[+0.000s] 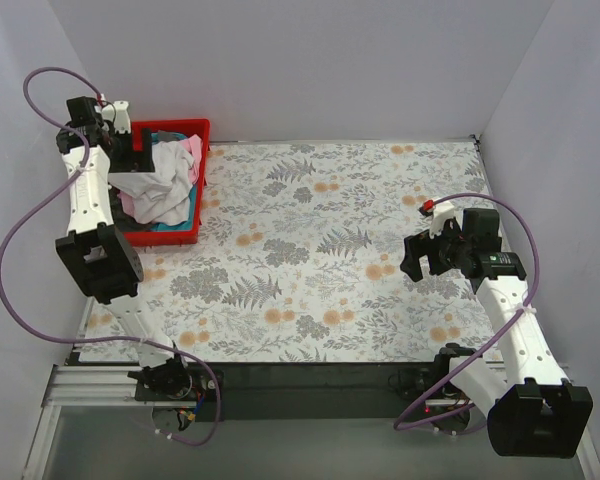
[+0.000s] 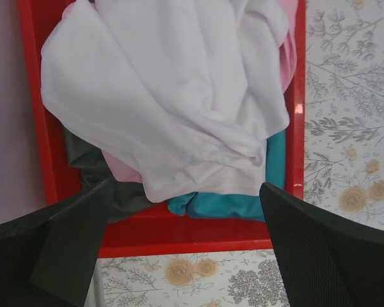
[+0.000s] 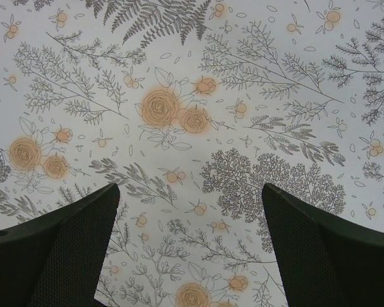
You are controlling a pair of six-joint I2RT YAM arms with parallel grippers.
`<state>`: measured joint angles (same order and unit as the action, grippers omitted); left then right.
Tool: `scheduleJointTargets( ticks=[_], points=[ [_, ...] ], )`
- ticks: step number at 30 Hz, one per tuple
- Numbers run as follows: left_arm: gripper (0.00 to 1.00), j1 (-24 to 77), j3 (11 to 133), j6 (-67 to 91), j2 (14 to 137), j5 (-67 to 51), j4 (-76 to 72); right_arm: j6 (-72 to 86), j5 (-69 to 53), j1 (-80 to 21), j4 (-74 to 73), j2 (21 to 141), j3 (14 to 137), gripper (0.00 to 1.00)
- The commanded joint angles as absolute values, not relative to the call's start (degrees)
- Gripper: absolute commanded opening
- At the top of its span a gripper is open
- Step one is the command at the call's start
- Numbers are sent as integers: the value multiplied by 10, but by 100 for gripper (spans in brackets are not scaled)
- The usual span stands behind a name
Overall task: Fold and stack the t-shirts
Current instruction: Grab the tshirt from the pile
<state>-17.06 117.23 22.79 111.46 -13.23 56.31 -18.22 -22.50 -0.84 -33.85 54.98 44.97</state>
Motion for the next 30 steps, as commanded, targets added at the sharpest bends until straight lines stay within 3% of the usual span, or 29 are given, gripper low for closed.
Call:
scheduleJointTargets(
  ticks=[1,8,14,15,20,21,22,23,30],
  points=[
    [98,-170,1176,214,1129,-117,573,-188,-233,-6,-341,548,458,98],
    [98,-171,1129,226,1168,-130,533,-194,-234,-5,-337,540,446,99],
    [83,-171,1135,229,1195,-153,529,-193,-234,-5,-337,545,445,99],
    [72,-170,1135,231,1197,-156,528,-192,-235,-5,-336,547,446,98],
    [40,-164,1171,241,1229,-144,540,-192,-236,-6,-336,551,447,98],
    [20,-164,1184,244,1237,-146,552,-192,-236,-6,-335,552,447,98],
    [7,-164,1199,250,1250,-147,559,-191,-234,-6,-336,553,449,98],
    [0,-164,1238,257,1255,-150,567,-190,-234,-6,-336,552,448,98],
    [0,-160,1291,284,1172,-277,539,-188,-233,11,-335,546,448,98]
  ],
)
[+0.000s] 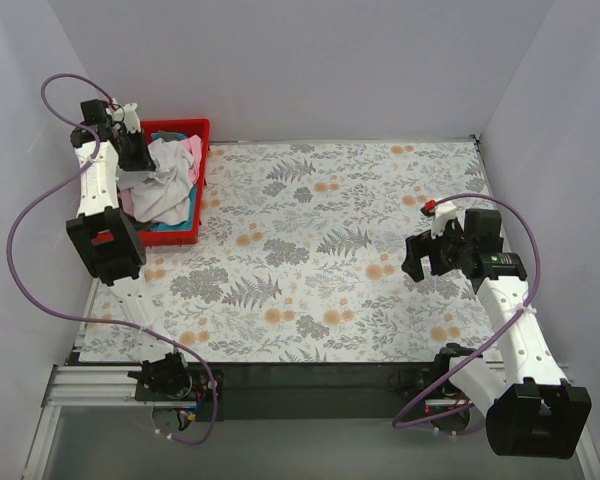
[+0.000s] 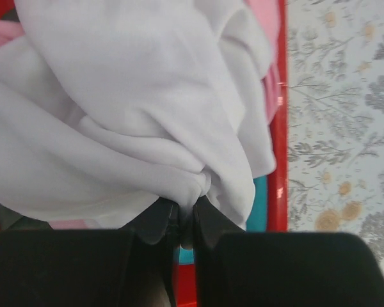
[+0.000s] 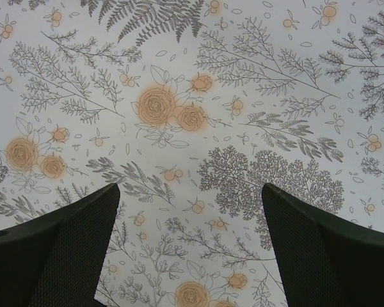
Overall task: Fold and stack the t-shirts
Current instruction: Grab the tshirt from the pile, then move the tshirt to the center of the board
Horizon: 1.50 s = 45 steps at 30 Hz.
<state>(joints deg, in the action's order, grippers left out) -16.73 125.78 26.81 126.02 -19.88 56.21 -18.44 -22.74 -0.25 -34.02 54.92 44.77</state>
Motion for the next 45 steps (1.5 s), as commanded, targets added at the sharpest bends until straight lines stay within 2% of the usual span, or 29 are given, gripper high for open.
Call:
scheduleJointTargets(
  ticks=[1,6,13,18,22,26,27,28,29,30,32,35,40,45],
  points=[
    [0,-153,1294,282,1144,-310,536,-188,-236,11,-333,546,447,98],
    [0,-110,1278,291,1058,-365,499,-184,-256,21,-330,551,448,98],
    [0,11,1290,379,983,-442,408,-177,-289,49,-332,555,453,98],
    [0,37,1308,517,962,-526,263,-172,-308,76,-335,551,458,97],
    [0,39,1310,556,955,-540,232,-172,-316,87,-336,543,461,98],
    [0,39,1190,565,916,-581,228,-171,-323,95,-337,537,464,98],
    [12,39,1098,552,889,-595,230,-172,-323,95,-337,537,468,97],
    [30,38,1051,536,873,-604,238,-174,-323,96,-338,537,471,97],
    [82,38,1010,509,858,-594,255,-174,-319,96,-339,538,475,97],
    [93,38,930,458,834,-572,300,-177,-316,96,-341,539,477,98],
    [93,33,875,417,826,-509,343,-180,-315,96,-347,547,488,98],
    [94,25,811,344,836,-503,415,-202,-325,96,-373,580,507,98],
    [95,25,736,316,831,-487,409,-236,-320,66,-411,647,529,98],
    [95,28,712,289,883,-439,415,-234,-238,-8,-403,702,522,92]
  ],
)
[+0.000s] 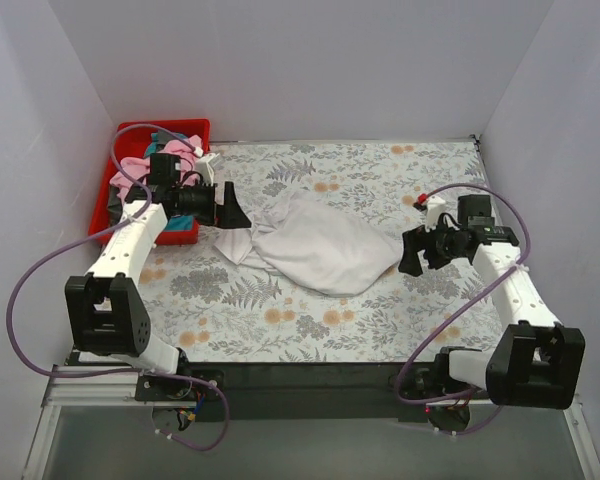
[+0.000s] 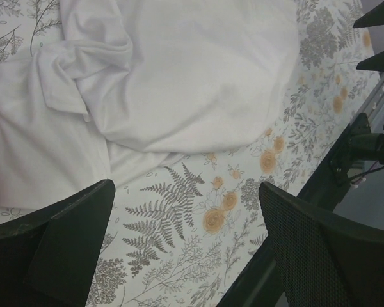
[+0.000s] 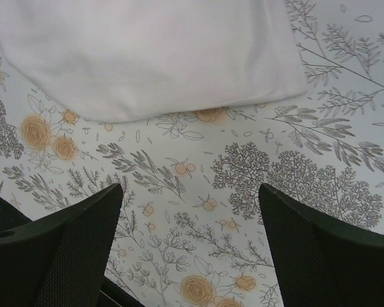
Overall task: Fold and stack the t-shirts
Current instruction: Move the tshirt to the center of the board, then flatten the tshirt out
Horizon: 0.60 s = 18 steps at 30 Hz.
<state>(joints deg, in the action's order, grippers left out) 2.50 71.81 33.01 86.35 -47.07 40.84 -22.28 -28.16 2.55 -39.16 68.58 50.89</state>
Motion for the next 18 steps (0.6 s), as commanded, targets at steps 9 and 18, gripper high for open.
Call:
scheduleJointTargets(
  ticks=[9,18],
  points=[
    [81,48,721,265,975,-321,398,-208,-133,-62,-355,841,590,79],
    [77,52,741,263,1015,-297,397,-199,-116,-63,-355,963,704,60]
  ],
)
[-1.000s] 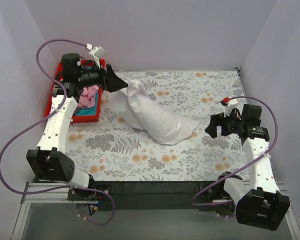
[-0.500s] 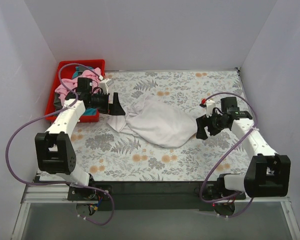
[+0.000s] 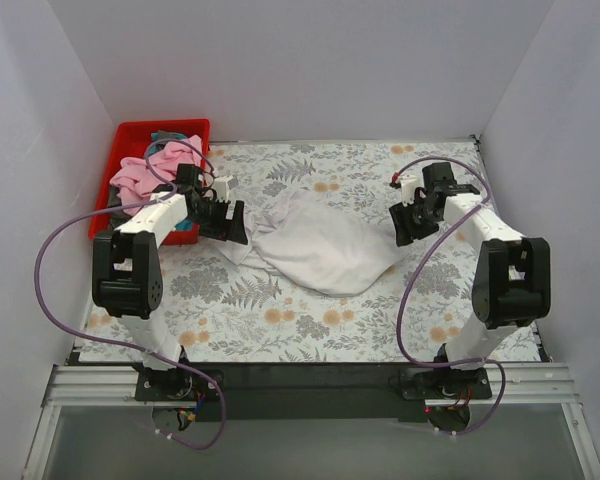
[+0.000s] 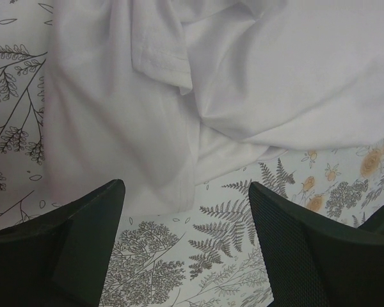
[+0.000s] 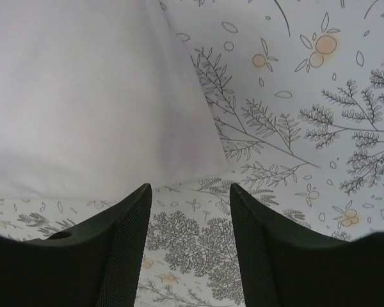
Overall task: Fold and stack the t-shirts
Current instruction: Flatten the tshirt out
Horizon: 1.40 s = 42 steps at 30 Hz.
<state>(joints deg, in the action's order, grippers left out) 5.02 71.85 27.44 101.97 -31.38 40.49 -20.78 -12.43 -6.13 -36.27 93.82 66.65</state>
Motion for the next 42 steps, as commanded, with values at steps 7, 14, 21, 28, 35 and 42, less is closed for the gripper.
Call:
scheduleJointTargets(
  ticks=[7,14,21,28,35,42],
  points=[
    [78,52,746,265,1018,-294,402,-199,-113,-63,-366,1018,724,53],
    [85,52,716,266,1015,-279,389,-205,-95,-63,-362,1047,708,54],
    [88,53,715,265,1034,-256,389,-255,-48,-60,-352,1065,669,2],
    [84,78,694,246,1039,-236,391,-354,17,-41,-351,979,570,1],
    [38,86,687,248,1049,-215,388,-407,28,-21,-367,886,508,1],
    [12,86,746,250,1048,-273,412,-498,-92,-74,-482,770,451,1]
  ],
)
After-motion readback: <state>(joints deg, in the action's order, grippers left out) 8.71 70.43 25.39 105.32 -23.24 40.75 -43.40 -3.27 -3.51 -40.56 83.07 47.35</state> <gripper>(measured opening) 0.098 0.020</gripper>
